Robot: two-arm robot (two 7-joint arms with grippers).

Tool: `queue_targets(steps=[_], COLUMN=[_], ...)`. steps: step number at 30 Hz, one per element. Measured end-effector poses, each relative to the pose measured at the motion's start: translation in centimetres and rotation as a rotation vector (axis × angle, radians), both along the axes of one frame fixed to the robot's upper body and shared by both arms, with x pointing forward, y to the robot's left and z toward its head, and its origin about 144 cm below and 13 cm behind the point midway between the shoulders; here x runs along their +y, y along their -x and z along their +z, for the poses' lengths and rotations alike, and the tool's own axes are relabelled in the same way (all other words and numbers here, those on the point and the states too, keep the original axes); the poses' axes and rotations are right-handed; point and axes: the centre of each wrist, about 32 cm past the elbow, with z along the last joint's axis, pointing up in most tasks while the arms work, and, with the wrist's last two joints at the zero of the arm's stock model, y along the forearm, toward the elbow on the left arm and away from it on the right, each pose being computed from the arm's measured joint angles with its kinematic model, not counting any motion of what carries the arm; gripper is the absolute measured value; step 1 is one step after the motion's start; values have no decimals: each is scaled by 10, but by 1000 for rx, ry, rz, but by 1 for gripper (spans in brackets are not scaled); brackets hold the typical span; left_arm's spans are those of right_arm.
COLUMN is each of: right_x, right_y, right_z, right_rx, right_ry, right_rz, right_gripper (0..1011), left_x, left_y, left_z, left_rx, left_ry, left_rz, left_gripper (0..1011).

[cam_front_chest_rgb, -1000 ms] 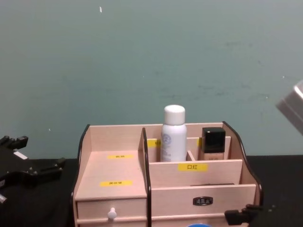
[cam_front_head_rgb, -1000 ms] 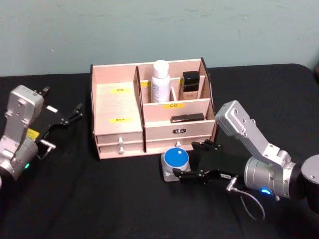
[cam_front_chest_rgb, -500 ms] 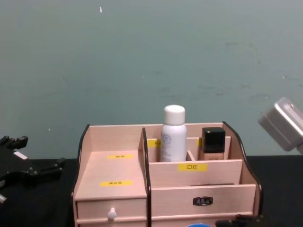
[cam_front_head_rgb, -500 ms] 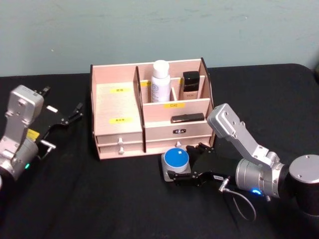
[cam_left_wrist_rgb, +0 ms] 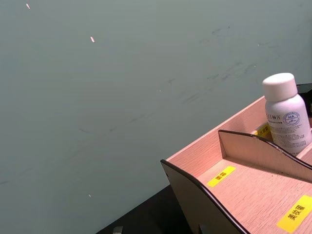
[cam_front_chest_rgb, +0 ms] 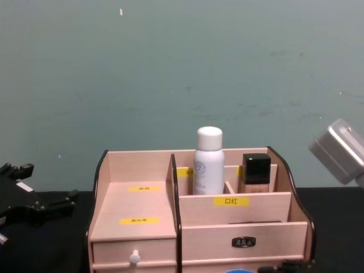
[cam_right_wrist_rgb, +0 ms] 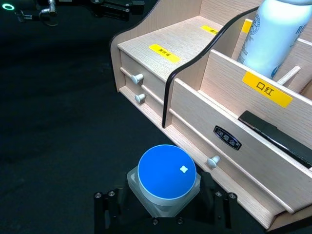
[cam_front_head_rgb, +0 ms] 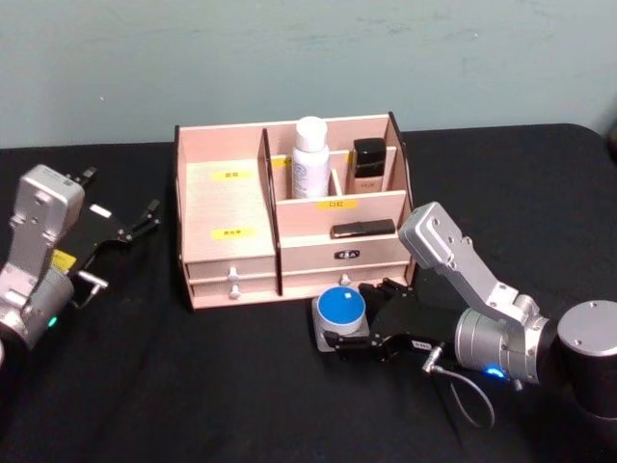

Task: Pick up the facial cleanser and watermelon frost from the table and place them into the tiered storage box.

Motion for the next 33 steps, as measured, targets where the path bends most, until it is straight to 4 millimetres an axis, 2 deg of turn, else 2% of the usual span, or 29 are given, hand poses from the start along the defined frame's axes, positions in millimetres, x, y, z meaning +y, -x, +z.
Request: queue_targets(steps=[2, 12, 33], right_x=[0, 0, -1], right_y=[0, 0, 0], right_z=[0, 0, 0], right_rx=[0, 0, -3], right_ry=[0, 0, -7], right_rz=[0, -1, -4], right_gripper=[961, 693, 691], left_x=[0, 0, 0], left_y=[0, 0, 0], left_z=[0, 0, 0], left_rx=[0, 0, 0], left_ry=[0, 0, 0], left_rz=[0, 0, 0], left_gripper=[1009, 1010, 1010])
